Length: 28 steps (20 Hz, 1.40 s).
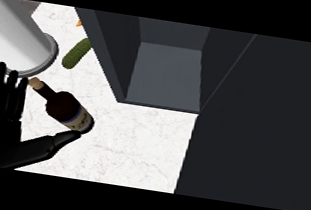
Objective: Pick up the wine, place it into the cabinet and close the cabinet
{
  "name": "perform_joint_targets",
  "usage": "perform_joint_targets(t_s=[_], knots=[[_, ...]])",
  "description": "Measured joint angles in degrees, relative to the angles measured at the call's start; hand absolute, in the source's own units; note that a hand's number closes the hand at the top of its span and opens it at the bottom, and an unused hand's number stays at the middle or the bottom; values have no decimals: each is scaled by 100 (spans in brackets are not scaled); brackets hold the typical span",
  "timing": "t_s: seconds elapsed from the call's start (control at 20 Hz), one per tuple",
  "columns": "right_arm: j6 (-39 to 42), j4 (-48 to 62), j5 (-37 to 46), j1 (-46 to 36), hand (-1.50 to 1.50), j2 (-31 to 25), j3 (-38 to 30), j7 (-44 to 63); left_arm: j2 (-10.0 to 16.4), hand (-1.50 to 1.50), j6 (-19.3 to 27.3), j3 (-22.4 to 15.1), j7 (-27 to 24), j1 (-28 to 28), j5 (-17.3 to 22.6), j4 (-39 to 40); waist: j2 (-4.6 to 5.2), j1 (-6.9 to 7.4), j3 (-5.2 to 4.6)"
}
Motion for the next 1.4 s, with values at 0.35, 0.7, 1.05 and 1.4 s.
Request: perform_joint_targets(t_s=[0.35,0.7,1.05,1.4], knots=[[10,-2,-2,-109,-150,-21,-95,141,-161,-150,-262,302,-947,186,252,745,-1,0,2],[55,-5,-24,-123,-150,12,-163,157,-209,-150,-622,641,-1500,170,621,1362,-2,-2,2],[65,-16,-38,-164,-150,52,-128,235,-205,-150,-1048,888,-2039,32,870,2160,-1,-10,2],[69,-23,-55,-228,-150,83,-181,307,-299,-150,-1227,904,-2405,-56,1012,2561,-3,-9,3]])
